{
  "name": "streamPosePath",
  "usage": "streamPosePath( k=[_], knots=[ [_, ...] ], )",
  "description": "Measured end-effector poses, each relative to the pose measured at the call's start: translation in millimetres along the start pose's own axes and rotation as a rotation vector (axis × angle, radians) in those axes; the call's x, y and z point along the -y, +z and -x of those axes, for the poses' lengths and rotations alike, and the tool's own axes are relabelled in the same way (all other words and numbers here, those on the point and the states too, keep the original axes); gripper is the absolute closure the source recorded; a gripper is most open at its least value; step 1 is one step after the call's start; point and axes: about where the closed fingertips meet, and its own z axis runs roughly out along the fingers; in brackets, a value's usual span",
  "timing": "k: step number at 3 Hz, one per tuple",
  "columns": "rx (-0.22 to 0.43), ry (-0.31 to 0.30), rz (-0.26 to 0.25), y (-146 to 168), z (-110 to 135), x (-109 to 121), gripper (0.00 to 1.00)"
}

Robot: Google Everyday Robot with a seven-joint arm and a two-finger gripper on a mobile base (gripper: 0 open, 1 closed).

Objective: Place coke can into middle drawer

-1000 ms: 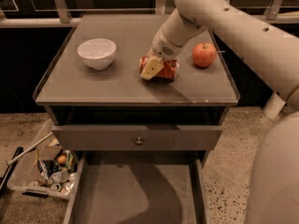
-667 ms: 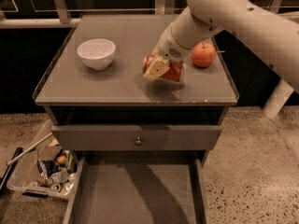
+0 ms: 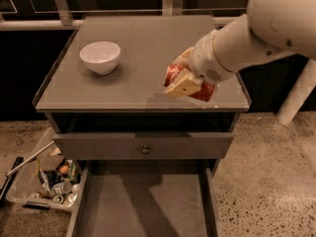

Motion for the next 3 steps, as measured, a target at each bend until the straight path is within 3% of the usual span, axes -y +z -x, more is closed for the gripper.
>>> streamPosePath(
  k=[2, 3],
  knots=[
    [0.078, 0.053, -0.04, -22.7, -40.9, -83.8, 1.0],
    [0.077, 0.082, 0.001, 4.2, -52.2, -139.5, 1.0]
  ],
)
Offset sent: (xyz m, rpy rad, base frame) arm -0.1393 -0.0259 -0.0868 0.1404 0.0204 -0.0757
